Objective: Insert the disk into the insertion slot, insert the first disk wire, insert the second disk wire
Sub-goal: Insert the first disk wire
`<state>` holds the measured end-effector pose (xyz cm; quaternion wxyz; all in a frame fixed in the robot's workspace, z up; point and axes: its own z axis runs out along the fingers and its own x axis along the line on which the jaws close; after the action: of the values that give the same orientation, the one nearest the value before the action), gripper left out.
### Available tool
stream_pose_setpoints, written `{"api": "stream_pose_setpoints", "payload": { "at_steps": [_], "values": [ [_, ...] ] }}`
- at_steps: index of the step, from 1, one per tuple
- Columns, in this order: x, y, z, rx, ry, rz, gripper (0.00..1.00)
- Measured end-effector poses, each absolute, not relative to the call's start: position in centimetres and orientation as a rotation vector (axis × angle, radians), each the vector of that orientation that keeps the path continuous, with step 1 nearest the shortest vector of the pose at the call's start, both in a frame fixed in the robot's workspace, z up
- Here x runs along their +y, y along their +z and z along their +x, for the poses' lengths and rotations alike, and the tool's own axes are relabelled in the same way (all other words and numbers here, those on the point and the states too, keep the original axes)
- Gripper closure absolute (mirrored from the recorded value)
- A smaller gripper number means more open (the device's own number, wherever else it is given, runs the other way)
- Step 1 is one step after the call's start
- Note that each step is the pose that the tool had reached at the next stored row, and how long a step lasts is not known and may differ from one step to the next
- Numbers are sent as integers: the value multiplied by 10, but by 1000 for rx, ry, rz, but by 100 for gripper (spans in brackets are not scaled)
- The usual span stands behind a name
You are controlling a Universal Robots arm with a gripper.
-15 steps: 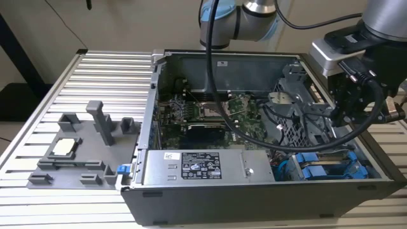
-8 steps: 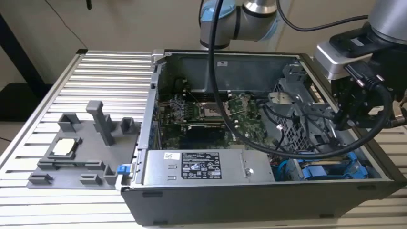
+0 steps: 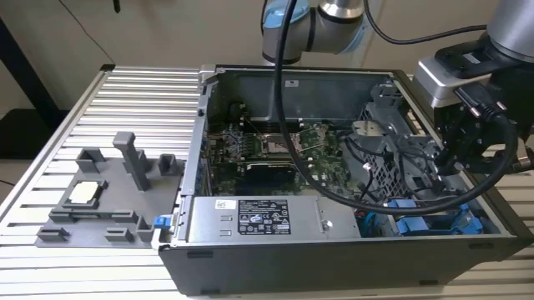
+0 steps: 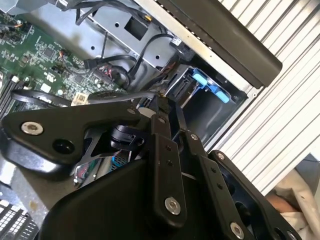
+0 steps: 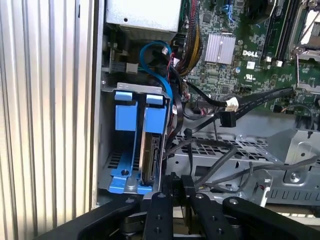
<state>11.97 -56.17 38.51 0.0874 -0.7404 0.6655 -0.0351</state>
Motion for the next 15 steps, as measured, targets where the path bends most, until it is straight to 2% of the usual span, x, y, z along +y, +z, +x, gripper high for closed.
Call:
{"api": "stream_pose_setpoints", "payload": {
  "at_steps": [5,15],
  "values": [
    [-562,384,125,2003,-61,-2225,81],
    [-562,377,139,2022,-44,-2223,81]
  ]
}}
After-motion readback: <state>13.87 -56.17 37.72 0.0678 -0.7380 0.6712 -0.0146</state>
